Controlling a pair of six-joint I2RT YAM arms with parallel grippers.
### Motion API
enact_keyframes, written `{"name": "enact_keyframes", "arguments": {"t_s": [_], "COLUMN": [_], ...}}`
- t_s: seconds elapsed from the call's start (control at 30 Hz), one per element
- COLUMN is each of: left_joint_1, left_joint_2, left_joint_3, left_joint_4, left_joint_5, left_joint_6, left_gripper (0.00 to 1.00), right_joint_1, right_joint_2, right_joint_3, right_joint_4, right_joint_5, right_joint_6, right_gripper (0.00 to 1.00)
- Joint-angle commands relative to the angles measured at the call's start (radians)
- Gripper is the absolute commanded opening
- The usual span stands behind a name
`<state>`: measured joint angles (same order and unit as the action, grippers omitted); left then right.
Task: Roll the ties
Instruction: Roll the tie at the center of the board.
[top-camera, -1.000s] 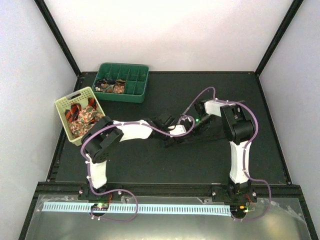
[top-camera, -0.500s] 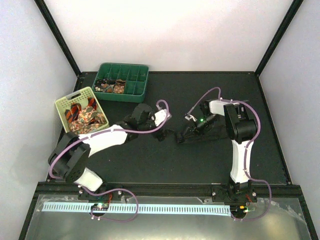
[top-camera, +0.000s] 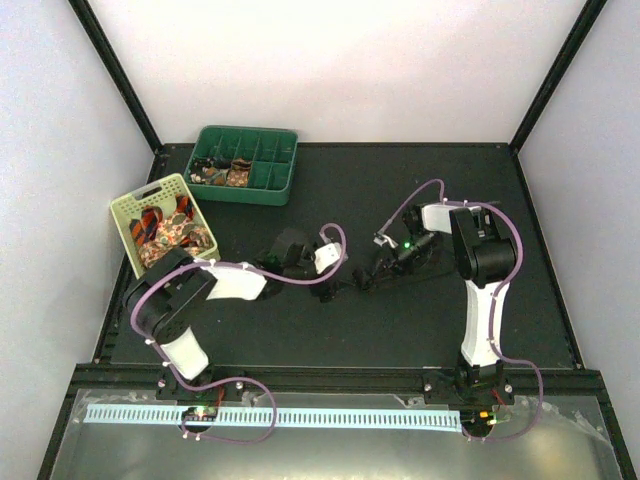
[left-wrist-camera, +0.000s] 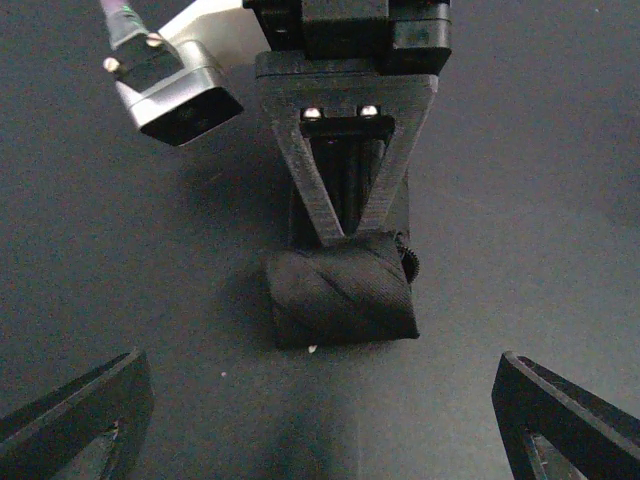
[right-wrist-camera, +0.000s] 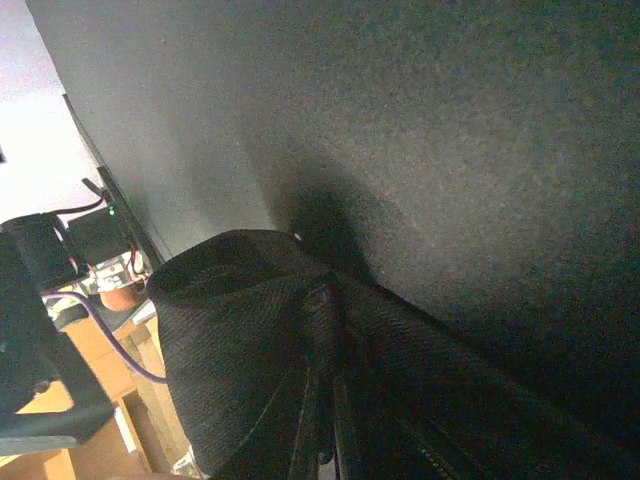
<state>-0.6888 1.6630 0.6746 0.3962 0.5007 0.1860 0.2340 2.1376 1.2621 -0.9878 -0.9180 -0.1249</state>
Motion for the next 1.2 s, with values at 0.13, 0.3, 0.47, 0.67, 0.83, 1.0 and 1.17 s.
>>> {"name": "enact_keyframes", "arguments": {"t_s": [0.13,0.3,0.47,0.67,0.83,1.0,1.17], "left_joint_1": [-0.069,-0.121,-0.166,-0.193,-0.194,-0.196,-0.187], "left_joint_2": [0.132,0.189,0.264,0.322,0.335,0.312,0.263], "left_joint_3": [0.031,0.061,0.092,0.122,0.126,0.156,0.16], "left_joint_4": [0.215,0.264,0.277,0.276,0.27,0.167,-0.035], "left_joint_5": [-0.024,-0.092,-0.221,-0.307,-0.314,-0.385,-0.459], "left_joint_6": [-0.047,-0.083,-0.122,-0.086,-0.059,0.027,0.138], "left_gripper": [0.94,0.9,0.83,0.73,0.58,0.37,0.27], "right_joint_1": [-0.011,-0.018,-0.018,-0.019,-0.019,-0.019,-0.021], "right_joint_2": [-0.009,-0.015,-0.012,-0.01,-0.011,-0.011,-0.013], "right_joint_3": [-0.052,-0.073,-0.083,-0.1,-0.102,-0.096,-0.041], "right_joint_4": [0.048,0.065,0.08,0.094,0.097,0.107,0.049], "right_joint_5": [0.21,0.208,0.196,0.194,0.189,0.15,0.13], "right_joint_6": [0.0,0.006,0.01,0.014,0.014,0.022,-0.011], "right_gripper": [0.02,0.02,0.02,0.02,0.02,0.03,0.13]}}
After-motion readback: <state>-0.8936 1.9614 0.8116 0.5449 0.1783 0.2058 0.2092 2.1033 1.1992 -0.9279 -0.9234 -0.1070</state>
